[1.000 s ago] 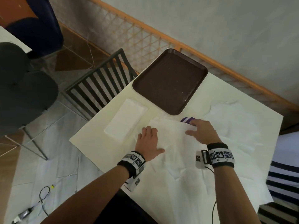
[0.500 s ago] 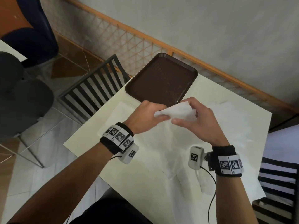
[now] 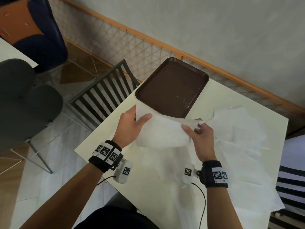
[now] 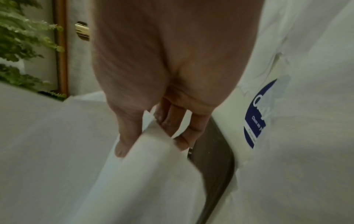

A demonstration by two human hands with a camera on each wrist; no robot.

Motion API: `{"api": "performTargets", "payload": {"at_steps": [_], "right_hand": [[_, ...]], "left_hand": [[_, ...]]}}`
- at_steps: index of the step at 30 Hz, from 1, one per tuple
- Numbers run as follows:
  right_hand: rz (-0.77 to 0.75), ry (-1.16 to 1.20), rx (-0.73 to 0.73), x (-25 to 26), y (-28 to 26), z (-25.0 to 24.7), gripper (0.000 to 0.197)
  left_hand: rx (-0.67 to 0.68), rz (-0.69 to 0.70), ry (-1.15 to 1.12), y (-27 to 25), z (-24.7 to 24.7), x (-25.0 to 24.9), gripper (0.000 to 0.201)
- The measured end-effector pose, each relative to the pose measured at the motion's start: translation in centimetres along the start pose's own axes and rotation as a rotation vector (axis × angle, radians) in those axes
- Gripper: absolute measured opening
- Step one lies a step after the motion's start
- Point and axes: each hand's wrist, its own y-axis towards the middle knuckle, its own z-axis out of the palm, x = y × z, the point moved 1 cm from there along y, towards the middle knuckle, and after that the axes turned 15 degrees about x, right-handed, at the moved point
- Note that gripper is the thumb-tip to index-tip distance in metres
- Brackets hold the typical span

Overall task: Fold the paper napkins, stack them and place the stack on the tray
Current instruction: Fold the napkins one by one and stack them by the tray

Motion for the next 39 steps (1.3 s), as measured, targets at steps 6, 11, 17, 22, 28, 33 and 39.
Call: {"api": "performTargets", "payload": {"at_steps": [6,11,17,22,28,33,39], "right_hand": [[0.184,-0.332,0.023,-5.2,-0.3,-2.6,0.052],[0.331,-0.699,-0.027,-9.6,-0.6,-5.9,0.045],[0.252,-0.850,-0.186,-7.7,-1.3,-5.6,0.056],[0.267,-0.583,0.198,-6.7,1.6,-0.3,0.127],[0.007,-0.530,0.187,-6.7,3.4,1.3,0.053],[0.001,-0.228,0.302,-5.6,2.9,2.4,0.038],[0.259,0.210,0.337,-3.2,2.5,3.3,0.029]], "left_hand": [[0.164,-0.219,0.270,0.7,3.7,6.3,0.060],[0.262,-0.238,0.310,1.0,5.3,8.2,0.055],[0.311,-0.177,0.321,1.9,3.4,6.1,0.053],[0.318,-0.031,0.275,2.2,1.5,5.8,0.032],[0.272,0.324,0.359,0.1,-1.5,4.8,0.055],[0.107,0.417,0.301,-1.9,-4.1,3.0,0.060],[0.121,0.358,0.239,-2.2,-5.2,2.7,0.051]]}}
